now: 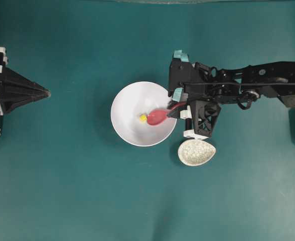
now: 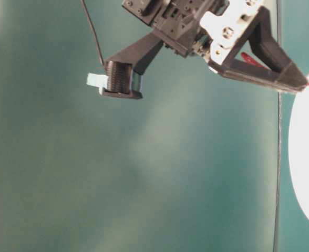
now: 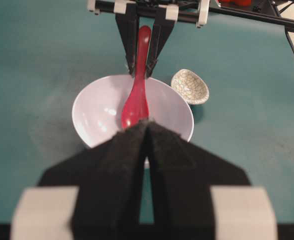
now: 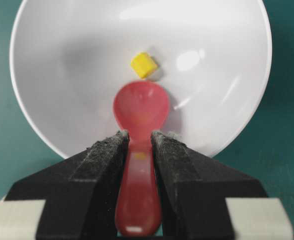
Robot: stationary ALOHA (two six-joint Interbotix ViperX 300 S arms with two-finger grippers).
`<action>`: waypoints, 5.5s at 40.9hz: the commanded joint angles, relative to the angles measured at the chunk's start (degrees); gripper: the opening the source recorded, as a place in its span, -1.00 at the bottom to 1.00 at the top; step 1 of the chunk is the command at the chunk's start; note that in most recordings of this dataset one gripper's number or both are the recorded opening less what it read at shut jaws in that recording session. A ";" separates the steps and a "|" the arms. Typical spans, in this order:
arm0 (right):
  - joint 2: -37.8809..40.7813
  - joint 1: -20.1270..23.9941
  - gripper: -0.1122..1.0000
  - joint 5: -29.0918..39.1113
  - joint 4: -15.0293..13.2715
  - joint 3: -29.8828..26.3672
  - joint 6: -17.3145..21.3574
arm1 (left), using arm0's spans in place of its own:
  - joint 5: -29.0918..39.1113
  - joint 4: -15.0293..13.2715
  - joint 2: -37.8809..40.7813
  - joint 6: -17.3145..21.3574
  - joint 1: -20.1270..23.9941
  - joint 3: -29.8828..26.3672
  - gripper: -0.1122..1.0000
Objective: Scoop the yellow hexagonal prism block from the bowl with a spoon using the right arm.
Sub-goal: 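Lower the spoon bowl into the white bowl behind the yellow block, then push the spoon under the yellow block along the bowl bottom, then lift the spoon carrying the yellow block up out of the bowl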
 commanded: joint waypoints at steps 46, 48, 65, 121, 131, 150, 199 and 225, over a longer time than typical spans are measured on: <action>4.22 0.26 -0.34 -8.00 1.58 -3.16 0.70 | -0.35 0.00 0.09 0.00 0.18 -0.70 -0.81; 4.31 0.35 -0.34 -8.09 1.67 -3.16 0.70 | -0.35 0.00 0.09 0.00 0.18 -0.70 -0.81; 4.75 0.53 -0.34 -8.00 2.20 -3.16 0.97 | -0.35 0.00 0.09 0.00 0.18 -0.70 -0.81; 7.82 0.88 -0.34 -5.27 2.20 -5.89 2.64 | -0.35 0.00 0.00 0.00 0.18 -0.79 -0.81; 7.82 0.88 -0.34 -5.27 2.20 -5.89 2.64 | -0.35 0.00 0.00 0.00 0.18 -0.79 -0.81; 7.73 0.88 -0.34 -5.27 2.20 -5.89 2.72 | -0.35 0.00 0.00 0.00 0.18 -0.88 -0.81; -7.38 -0.97 -0.34 -0.70 0.00 -5.89 2.55 | -0.35 0.00 0.00 0.00 0.18 -0.88 -0.81; -16.17 -2.90 -0.34 3.08 -1.23 -5.71 2.55 | -0.35 0.00 -0.09 0.00 0.18 -0.88 -0.81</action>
